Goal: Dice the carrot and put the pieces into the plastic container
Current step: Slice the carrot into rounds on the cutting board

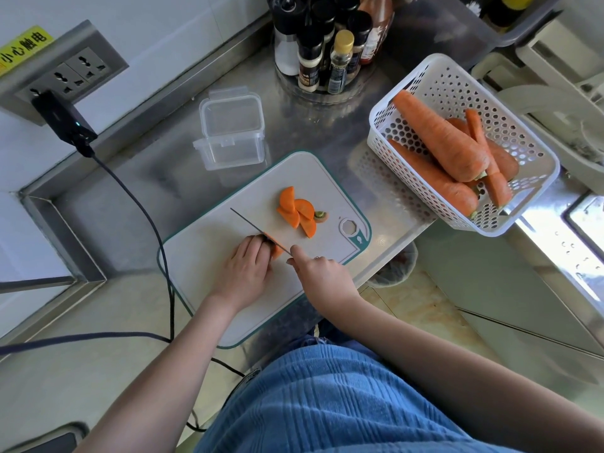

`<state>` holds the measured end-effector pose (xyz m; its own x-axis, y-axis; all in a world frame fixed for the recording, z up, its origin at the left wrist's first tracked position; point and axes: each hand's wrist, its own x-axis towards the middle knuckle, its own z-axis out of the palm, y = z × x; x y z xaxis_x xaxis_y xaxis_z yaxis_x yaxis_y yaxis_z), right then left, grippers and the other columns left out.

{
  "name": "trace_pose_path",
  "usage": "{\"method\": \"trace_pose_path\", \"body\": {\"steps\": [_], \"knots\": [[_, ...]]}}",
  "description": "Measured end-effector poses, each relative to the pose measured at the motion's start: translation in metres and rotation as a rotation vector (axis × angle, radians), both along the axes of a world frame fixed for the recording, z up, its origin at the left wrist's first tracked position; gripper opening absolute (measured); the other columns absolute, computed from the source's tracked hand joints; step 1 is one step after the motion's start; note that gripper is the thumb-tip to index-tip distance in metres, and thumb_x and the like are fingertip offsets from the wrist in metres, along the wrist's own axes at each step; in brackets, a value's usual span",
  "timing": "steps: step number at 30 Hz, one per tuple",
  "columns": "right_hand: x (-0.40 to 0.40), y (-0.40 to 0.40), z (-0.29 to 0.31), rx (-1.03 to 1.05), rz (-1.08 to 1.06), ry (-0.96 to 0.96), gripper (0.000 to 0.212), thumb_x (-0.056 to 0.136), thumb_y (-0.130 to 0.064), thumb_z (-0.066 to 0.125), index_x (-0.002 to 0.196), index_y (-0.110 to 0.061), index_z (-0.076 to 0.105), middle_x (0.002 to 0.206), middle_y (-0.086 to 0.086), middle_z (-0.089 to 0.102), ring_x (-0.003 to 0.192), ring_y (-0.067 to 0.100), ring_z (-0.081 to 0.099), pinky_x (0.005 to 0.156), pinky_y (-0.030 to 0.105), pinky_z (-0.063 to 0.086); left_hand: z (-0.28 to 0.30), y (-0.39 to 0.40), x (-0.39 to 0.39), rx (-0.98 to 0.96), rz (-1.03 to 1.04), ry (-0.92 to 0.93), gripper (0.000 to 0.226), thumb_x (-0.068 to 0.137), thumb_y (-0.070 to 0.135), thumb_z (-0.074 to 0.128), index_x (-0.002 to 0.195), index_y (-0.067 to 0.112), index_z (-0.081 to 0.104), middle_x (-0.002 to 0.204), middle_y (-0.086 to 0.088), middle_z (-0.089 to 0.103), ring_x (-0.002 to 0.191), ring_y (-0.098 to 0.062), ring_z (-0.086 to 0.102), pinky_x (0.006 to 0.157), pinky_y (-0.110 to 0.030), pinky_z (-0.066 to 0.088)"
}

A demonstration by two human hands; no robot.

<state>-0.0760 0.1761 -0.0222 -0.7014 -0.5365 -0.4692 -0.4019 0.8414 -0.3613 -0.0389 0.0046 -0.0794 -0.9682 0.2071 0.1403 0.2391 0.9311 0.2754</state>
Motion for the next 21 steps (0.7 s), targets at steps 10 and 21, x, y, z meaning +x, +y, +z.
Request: {"method": "trace_pose_path", "body": {"steps": [10, 21], "knots": [[-0.013, -0.014, -0.005, 0.042, -0.050, -0.110, 0.019, 0.099, -0.009, 0.037, 0.117, -0.013, 0.037, 0.063, 0.003, 0.033, 0.075, 0.035, 0.058, 0.058, 0.036, 0.035, -0.004, -0.002, 0.000, 0.089, 0.010, -0.016, 0.022, 0.083, 0.012, 0.039, 0.102, 0.005, 0.045, 0.104, -0.010, 0.044, 0.094, -0.028, 0.046, 0.079, -0.035, 0.041], [-0.019, -0.016, 0.002, -0.029, -0.114, -0.103, 0.014, 0.102, -0.018, 0.035, 0.116, -0.017, 0.035, 0.077, 0.012, 0.053, 0.078, 0.036, 0.061, 0.060, 0.037, 0.040, -0.002, 0.000, 0.007, 0.035, 0.031, 0.004, 0.019, 0.087, 0.011, 0.047, 0.105, 0.004, 0.049, 0.105, -0.008, 0.044, 0.090, -0.025, 0.046, 0.072, -0.039, 0.050]]}}
